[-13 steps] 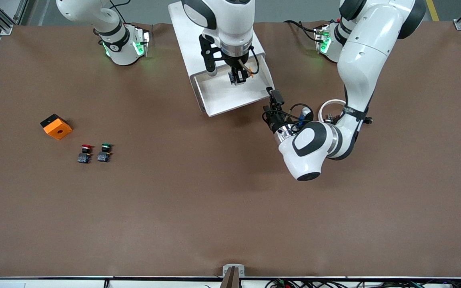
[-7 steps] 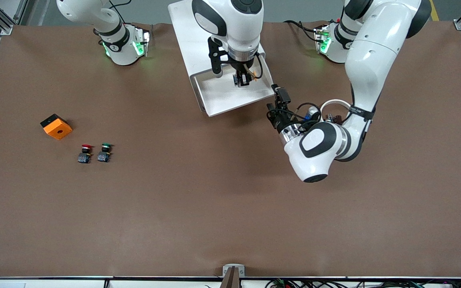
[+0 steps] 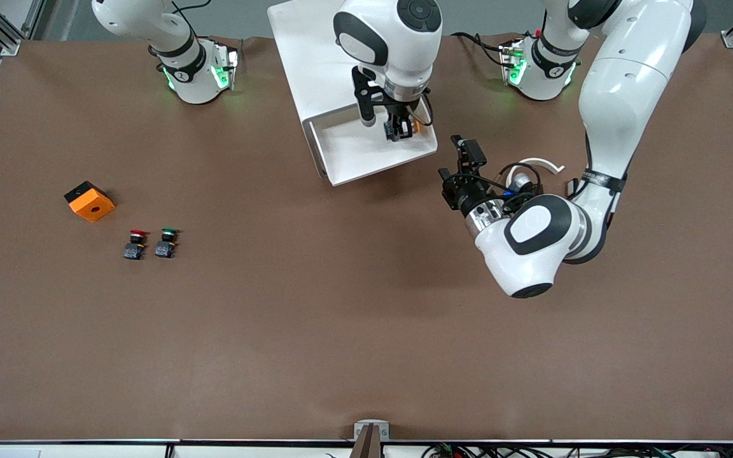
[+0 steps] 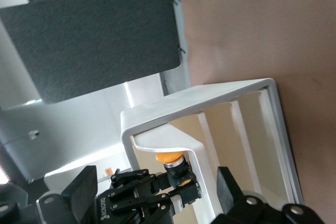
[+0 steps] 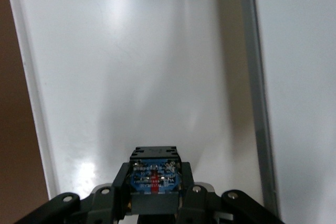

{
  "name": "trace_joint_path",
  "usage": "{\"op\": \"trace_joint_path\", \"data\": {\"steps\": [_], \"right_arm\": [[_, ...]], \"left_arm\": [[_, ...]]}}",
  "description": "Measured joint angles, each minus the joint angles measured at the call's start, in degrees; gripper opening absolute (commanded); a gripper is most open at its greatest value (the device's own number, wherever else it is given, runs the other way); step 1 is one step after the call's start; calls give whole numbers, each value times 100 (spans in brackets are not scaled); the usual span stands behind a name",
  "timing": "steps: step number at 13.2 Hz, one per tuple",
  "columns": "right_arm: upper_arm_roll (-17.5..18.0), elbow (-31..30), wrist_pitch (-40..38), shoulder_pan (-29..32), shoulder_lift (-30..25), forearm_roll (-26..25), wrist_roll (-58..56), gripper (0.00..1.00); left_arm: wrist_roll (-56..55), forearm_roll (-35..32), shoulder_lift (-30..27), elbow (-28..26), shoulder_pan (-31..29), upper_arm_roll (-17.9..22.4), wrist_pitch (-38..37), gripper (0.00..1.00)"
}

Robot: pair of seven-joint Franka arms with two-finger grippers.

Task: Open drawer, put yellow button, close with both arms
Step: 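Lower the yellow button into the drawer and open the right gripper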

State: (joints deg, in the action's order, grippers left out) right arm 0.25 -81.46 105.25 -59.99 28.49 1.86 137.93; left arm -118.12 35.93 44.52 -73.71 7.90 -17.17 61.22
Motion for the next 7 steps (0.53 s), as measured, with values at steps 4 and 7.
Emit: {"op": "trace_joint_path", "data": {"steps": [4,7], "right_arm": [[-87,162,0,26,64,-2,-284,100],[-142,322,-138,207,64,-2,-692,100]], "left_arm": [[1087,-534,-200,30,-62,-1,11,100],[1949,-988,-299,33,-171,-9,44,100]]}}
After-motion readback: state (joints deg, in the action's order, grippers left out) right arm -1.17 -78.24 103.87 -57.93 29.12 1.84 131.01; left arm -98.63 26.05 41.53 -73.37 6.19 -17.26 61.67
